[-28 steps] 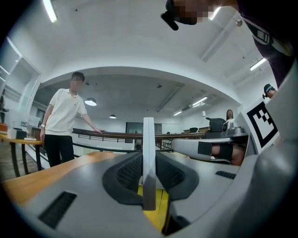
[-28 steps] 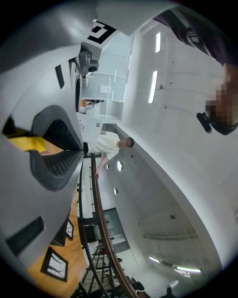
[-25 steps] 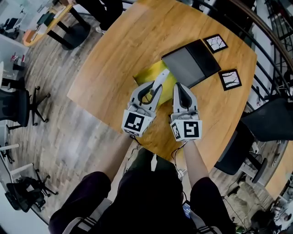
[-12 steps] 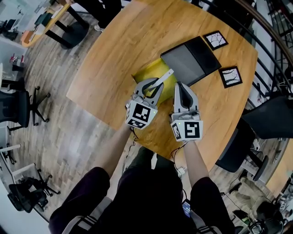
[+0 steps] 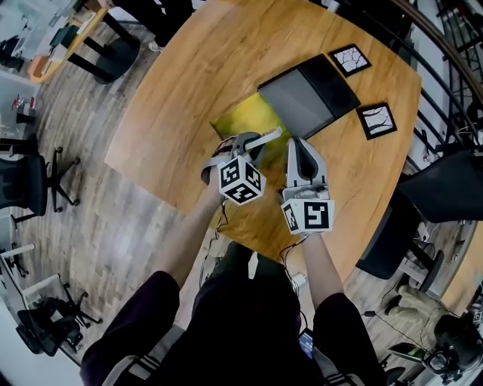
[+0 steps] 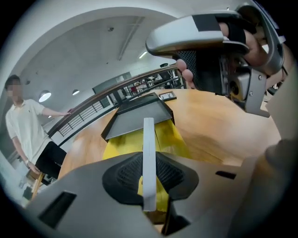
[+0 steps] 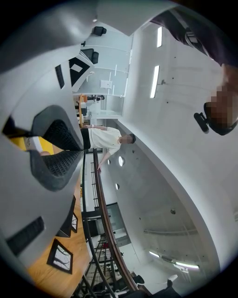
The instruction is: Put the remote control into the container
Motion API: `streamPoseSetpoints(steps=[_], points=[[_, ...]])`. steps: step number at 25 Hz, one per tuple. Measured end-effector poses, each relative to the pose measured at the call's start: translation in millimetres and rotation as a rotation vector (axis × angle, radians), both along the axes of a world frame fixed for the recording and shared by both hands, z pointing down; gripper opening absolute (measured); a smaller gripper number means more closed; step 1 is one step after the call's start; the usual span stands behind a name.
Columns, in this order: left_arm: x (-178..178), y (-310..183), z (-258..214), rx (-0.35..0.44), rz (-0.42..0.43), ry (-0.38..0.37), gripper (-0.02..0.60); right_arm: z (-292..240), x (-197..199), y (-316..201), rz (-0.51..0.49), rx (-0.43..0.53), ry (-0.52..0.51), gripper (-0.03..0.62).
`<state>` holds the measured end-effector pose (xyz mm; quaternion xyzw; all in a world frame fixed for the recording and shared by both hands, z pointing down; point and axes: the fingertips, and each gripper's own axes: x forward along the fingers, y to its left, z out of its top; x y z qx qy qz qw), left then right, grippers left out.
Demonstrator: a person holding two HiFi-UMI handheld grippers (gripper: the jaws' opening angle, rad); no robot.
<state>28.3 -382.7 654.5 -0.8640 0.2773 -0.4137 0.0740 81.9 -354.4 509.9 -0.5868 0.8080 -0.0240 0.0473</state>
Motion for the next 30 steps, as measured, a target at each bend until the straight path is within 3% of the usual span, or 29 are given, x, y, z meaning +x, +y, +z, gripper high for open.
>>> streamPoseSetpoints(steps=[6, 13, 18, 21, 26, 30], points=[[4, -2, 7, -0.029, 0.008, -0.078, 0.083, 1, 6, 1, 0.017, -0.002, -0.005, 0.018], [4, 1, 8, -0.061, -0.002, -0.026, 0.097, 2, 12, 0, 0.030, -0.004, -0.014, 0.018], [3, 0, -1, -0.041, -0.019, 0.013, 0.102, 3, 13, 2, 0.033, -0.008, -0.017, 0.018], [2, -1, -19, -0.030, -0.055, 0.113, 0.104, -1, 11, 2, 0.028, -0.008, -0.016, 0.018], [-1, 1, -79, 0.014, -0.148, 0.408, 0.101, -20, 5, 7, 0.013, 0.000, -0.003, 0.018], [-7, 10, -121, 0.076, -0.208, 0.521, 0.023, -44, -1, 16, -0.001, 0.003, -0.001, 0.018]])
